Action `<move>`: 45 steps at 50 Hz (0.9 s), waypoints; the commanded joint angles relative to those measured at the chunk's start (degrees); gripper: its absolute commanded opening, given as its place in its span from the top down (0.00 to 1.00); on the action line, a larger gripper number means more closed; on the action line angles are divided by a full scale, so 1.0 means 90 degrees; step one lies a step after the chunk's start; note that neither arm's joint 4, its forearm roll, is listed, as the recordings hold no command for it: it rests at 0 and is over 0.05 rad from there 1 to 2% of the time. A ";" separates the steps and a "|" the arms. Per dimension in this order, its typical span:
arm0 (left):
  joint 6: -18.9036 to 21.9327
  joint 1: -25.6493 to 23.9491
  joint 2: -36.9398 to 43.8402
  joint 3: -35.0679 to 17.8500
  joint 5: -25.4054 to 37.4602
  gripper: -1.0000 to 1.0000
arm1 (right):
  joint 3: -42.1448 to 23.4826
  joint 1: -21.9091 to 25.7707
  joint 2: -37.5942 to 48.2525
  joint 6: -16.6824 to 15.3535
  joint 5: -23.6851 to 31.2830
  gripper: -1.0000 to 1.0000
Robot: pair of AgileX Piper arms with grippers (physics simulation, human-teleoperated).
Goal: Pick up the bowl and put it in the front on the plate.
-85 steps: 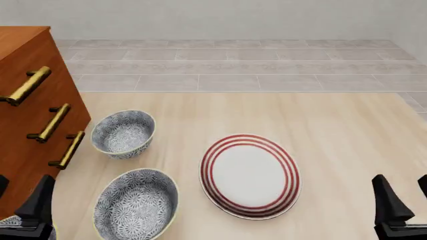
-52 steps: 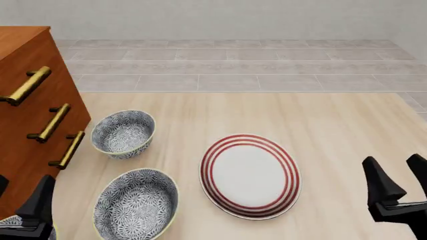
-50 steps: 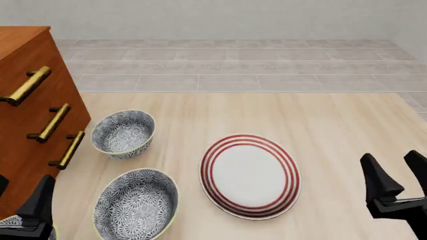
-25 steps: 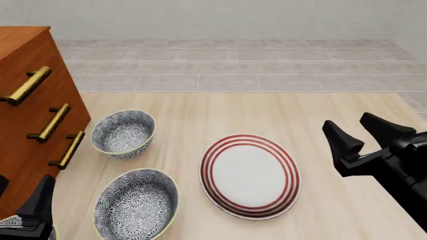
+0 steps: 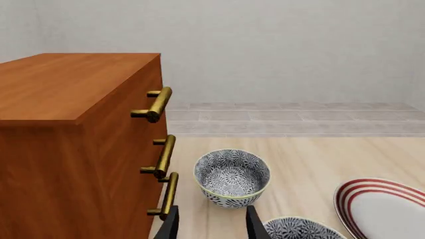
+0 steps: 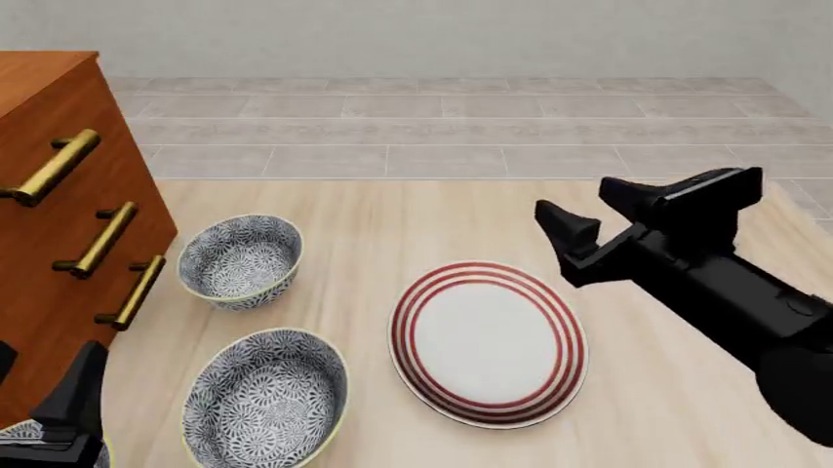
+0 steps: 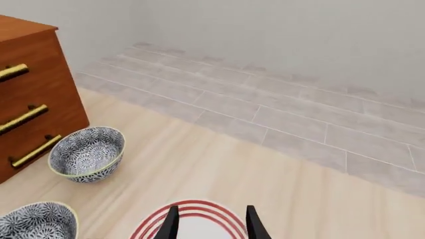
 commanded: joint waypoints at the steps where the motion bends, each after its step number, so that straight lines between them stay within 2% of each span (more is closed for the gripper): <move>1: 0.0000 0.0000 0.0000 0.0000 0.0000 0.00 | -0.0970 0.0507 0.1015 0.0076 0.0398 0.00; 3: 0.0000 0.0000 0.0000 0.0000 0.0000 0.00 | -0.1096 0.0563 0.1142 0.0200 0.0440 0.00; 5: 0.0000 0.0000 0.0000 0.0000 0.0000 0.00 | -0.1223 0.0621 0.1270 0.0050 0.0496 0.00; 7: 0.0000 0.0000 0.0000 0.0000 0.0000 0.00 | -0.1354 0.0666 0.1376 0.0130 0.0562 0.00; 8: 0.0000 0.0000 0.0000 0.0000 0.0000 0.00 | -0.1391 0.0719 0.1426 -0.0065 0.0592 0.00; 20: 0.0000 0.0000 0.0000 0.0000 0.0000 0.00 | -0.2436 0.1010 0.2304 0.0442 0.1283 0.00; 27: 0.0000 0.0000 0.0000 0.0000 0.0000 0.00 | -0.2888 0.1204 0.2725 0.0406 0.1594 0.00; 45: 0.0000 0.0000 0.0000 0.0000 0.0000 0.00 | -0.4096 0.1819 0.3618 0.0853 0.2457 0.00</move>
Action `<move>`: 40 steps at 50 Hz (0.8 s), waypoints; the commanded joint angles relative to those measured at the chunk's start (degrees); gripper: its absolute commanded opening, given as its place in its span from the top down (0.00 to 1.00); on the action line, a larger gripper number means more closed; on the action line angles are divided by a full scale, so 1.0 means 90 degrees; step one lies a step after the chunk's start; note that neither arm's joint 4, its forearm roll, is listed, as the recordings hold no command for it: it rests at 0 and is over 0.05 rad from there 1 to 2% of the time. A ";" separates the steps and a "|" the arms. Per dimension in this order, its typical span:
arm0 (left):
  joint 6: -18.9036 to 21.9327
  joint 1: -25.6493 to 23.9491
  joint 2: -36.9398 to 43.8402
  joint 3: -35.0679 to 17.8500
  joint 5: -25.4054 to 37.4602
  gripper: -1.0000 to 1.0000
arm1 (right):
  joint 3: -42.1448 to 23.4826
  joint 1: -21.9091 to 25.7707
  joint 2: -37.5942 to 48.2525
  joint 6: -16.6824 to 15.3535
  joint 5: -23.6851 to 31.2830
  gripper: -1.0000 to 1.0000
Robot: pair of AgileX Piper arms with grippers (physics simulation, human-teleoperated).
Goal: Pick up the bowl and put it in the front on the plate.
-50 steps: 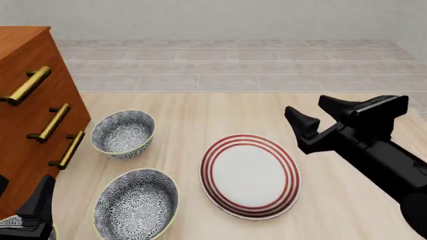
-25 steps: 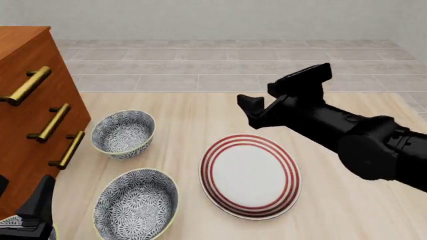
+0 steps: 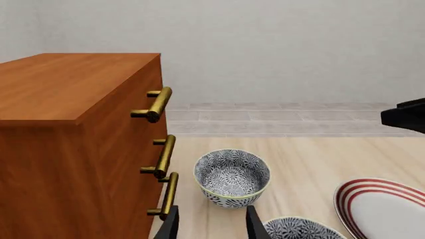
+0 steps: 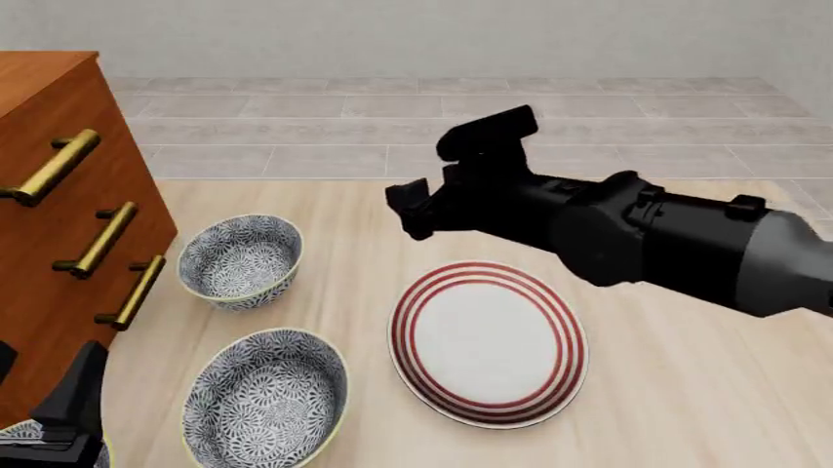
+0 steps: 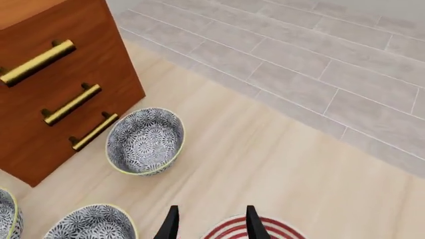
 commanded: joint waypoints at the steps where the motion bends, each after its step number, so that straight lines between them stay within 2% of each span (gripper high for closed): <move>1: 0.0000 0.0000 0.0000 0.0000 0.0000 0.00 | -0.0777 0.0376 0.0572 0.0234 0.0539 0.00; 13: 0.0000 0.0000 0.0000 0.0000 0.0000 0.00 | -0.1590 0.0655 0.1058 0.0483 0.1023 0.00; 40: 0.0000 0.0000 0.0000 0.0000 0.0000 0.00 | -0.3338 0.0899 0.2385 0.0673 0.1672 0.00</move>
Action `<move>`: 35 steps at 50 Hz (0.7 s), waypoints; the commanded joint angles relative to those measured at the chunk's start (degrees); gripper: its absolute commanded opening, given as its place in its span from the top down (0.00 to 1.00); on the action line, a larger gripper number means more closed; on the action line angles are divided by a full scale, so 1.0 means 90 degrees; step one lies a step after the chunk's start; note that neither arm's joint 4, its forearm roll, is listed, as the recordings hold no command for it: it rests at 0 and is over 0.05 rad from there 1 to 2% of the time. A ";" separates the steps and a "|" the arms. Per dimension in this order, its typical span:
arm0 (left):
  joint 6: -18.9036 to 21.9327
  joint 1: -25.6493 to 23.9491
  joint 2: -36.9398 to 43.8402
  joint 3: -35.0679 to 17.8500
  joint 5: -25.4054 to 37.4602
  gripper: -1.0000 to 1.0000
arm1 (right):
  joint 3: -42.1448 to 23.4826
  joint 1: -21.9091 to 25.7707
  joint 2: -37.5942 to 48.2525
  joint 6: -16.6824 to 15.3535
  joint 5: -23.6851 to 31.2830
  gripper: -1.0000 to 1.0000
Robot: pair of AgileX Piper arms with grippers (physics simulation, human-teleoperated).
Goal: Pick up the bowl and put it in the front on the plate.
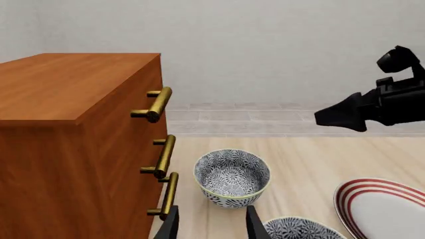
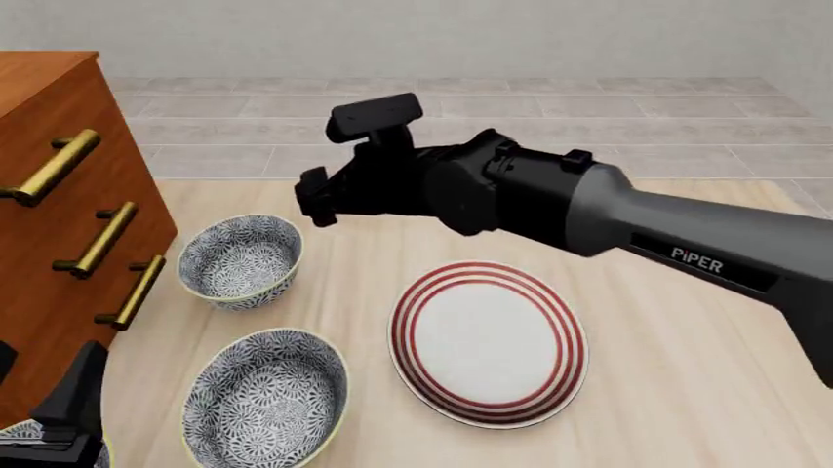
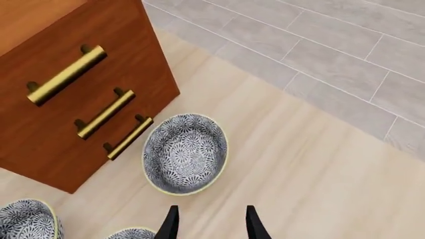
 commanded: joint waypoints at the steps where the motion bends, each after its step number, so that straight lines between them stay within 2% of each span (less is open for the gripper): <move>1: 0.0000 0.0000 0.0000 0.0000 0.0000 0.00 | -0.0744 0.0121 0.0549 0.0100 0.0266 0.00; 35: 0.0000 0.0000 0.0000 0.0000 0.0000 0.00 | -0.2659 0.0038 0.2221 0.0296 0.0645 0.00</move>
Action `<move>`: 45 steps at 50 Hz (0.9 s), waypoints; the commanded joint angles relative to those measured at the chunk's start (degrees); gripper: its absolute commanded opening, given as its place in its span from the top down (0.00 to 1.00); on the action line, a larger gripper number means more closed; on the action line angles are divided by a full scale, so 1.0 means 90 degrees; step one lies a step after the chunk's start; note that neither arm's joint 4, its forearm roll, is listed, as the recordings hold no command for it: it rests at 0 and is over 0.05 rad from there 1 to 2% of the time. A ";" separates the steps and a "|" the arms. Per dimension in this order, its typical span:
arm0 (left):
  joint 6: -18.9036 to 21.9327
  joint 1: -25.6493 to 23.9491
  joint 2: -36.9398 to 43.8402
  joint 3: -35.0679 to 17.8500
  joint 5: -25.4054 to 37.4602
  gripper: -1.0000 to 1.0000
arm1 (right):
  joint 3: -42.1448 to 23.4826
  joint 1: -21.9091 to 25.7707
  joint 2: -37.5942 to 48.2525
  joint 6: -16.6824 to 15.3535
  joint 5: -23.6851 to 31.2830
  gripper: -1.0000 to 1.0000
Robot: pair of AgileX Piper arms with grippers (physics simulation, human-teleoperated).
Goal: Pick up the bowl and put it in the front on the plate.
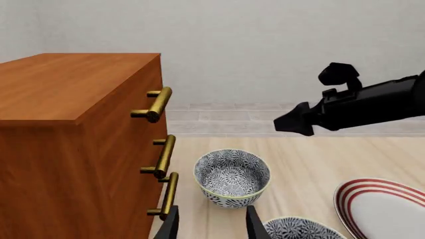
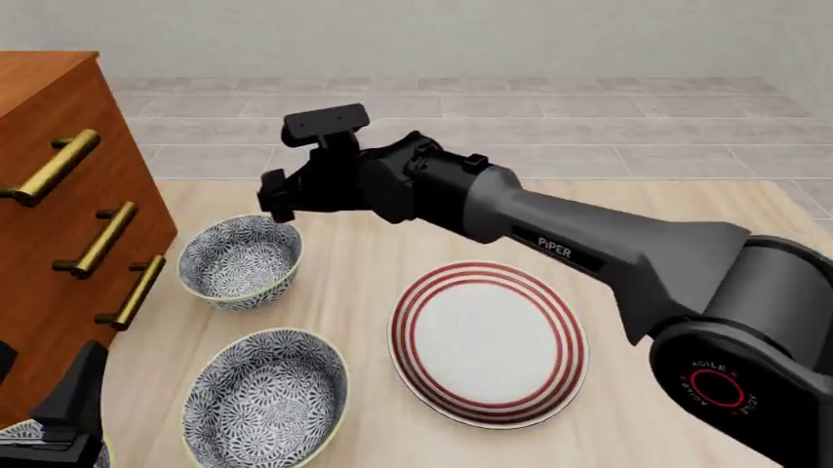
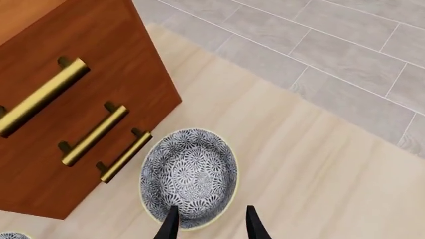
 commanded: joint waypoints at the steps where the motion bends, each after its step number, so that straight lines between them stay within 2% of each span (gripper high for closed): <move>1: 0.0000 0.0000 0.0000 0.0000 0.0000 0.00 | -0.0594 -0.0081 0.0497 0.0114 0.0103 0.00; 7: 0.0000 0.0000 0.0000 0.0000 0.0000 0.00 | -0.0817 -0.0156 0.0715 0.0256 0.0127 0.00; 13: 0.0000 0.0000 0.0000 0.0000 0.0000 0.00 | -0.1057 -0.0270 0.0925 0.0596 0.0122 0.00; 14: 0.0000 0.0000 0.0000 0.0000 0.0000 0.00 | -0.1110 -0.0272 0.0967 0.0519 0.0148 0.00; 27: 0.0000 0.0000 0.0000 0.0000 0.0000 0.00 | -0.1680 -0.0415 0.1444 0.0823 0.0278 0.00; 45: 0.0000 0.0000 0.0000 0.0000 0.0000 0.00 | -0.1777 -0.0326 0.1794 0.1103 0.0090 0.00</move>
